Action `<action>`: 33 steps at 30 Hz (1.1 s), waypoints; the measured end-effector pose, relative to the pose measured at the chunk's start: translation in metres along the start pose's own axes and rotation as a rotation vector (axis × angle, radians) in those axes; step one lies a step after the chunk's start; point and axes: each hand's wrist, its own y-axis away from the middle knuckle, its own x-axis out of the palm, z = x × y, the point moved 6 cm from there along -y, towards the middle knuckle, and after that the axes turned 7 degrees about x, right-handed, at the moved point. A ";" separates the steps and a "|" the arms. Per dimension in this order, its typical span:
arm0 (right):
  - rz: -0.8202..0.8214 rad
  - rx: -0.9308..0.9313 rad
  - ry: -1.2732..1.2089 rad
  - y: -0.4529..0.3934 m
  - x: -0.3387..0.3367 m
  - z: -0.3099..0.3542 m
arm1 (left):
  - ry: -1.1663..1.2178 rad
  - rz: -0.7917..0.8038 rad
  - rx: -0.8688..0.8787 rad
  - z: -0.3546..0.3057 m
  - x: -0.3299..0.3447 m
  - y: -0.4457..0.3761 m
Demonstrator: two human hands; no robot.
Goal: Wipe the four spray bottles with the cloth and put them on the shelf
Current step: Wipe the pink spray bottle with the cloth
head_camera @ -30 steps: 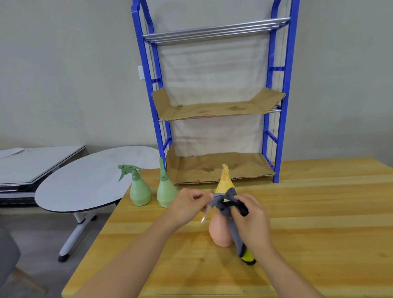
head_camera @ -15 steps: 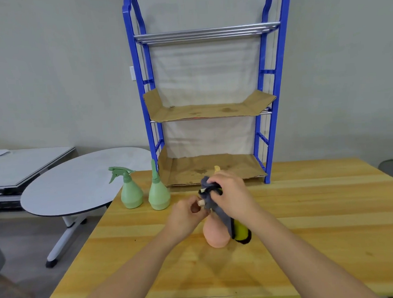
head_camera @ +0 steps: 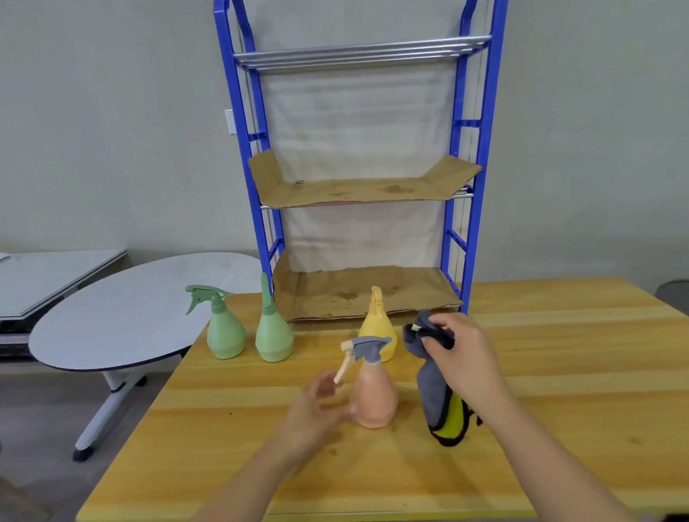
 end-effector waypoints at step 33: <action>0.149 -0.183 -0.147 0.100 0.037 0.031 | 0.503 -0.080 0.050 -0.037 0.022 -0.002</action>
